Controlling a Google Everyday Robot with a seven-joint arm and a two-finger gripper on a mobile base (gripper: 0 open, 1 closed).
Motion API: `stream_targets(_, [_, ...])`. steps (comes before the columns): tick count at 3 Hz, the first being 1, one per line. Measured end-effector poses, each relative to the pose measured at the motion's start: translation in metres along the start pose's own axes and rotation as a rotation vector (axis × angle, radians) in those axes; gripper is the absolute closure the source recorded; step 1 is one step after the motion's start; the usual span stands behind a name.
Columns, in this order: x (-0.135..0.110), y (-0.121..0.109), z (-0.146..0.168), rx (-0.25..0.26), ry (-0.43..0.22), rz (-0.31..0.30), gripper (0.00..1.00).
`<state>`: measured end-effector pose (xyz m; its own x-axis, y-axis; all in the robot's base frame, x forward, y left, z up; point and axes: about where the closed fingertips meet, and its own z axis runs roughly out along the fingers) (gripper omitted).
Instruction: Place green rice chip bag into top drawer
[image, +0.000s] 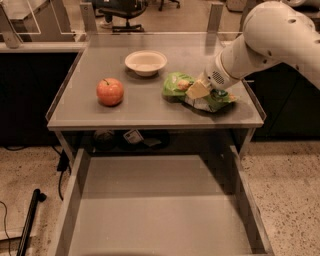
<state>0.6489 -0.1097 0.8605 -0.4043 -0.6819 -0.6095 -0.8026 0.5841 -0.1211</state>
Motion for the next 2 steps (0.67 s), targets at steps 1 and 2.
stream_targets(1, [0.0000,0.0000,0.0001,0.000,0.000,0.000,1.00])
stream_targets(2, [0.0000,0.0001,0.0001,0.000,0.000,0.000,1.00])
